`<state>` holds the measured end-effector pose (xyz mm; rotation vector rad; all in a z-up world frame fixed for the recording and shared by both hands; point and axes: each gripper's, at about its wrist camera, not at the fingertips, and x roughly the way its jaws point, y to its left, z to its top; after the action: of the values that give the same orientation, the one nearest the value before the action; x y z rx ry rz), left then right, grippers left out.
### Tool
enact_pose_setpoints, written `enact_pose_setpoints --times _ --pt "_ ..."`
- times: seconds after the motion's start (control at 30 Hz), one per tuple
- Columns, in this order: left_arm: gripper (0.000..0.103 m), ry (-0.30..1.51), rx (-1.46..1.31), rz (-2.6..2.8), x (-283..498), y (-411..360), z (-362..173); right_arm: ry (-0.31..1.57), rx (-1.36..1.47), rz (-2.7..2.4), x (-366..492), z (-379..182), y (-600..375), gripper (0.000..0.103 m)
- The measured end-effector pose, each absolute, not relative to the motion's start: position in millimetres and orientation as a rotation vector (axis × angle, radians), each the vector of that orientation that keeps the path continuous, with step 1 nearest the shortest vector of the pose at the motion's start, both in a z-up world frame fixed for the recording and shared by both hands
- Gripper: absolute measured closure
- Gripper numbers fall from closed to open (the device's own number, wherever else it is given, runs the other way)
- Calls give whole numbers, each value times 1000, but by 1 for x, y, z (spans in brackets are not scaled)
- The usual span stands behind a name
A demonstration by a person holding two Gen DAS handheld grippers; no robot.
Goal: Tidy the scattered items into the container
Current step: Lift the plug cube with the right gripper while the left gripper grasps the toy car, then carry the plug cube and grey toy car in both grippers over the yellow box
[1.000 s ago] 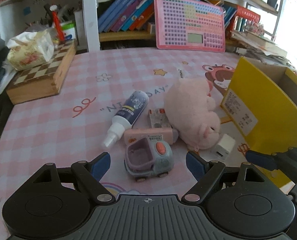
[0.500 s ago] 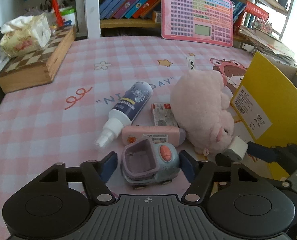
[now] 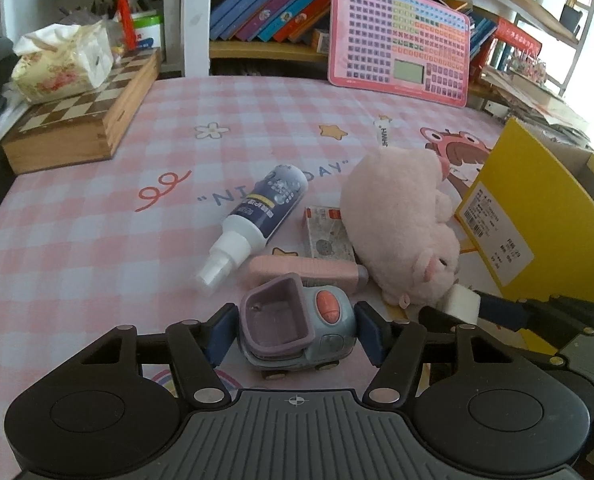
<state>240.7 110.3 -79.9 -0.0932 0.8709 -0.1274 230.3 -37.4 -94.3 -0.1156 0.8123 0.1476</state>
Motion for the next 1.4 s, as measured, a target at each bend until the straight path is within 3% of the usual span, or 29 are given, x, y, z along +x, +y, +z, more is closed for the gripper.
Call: enact_pose_setpoints --times 0.63,1.4 --pt "41 807 -150 -141 187 125 -44 698 -206 350 180 -48 -40 67" --pt "41 713 -230 -267 86 135 23 690 -196 470 87 11 -69 67"
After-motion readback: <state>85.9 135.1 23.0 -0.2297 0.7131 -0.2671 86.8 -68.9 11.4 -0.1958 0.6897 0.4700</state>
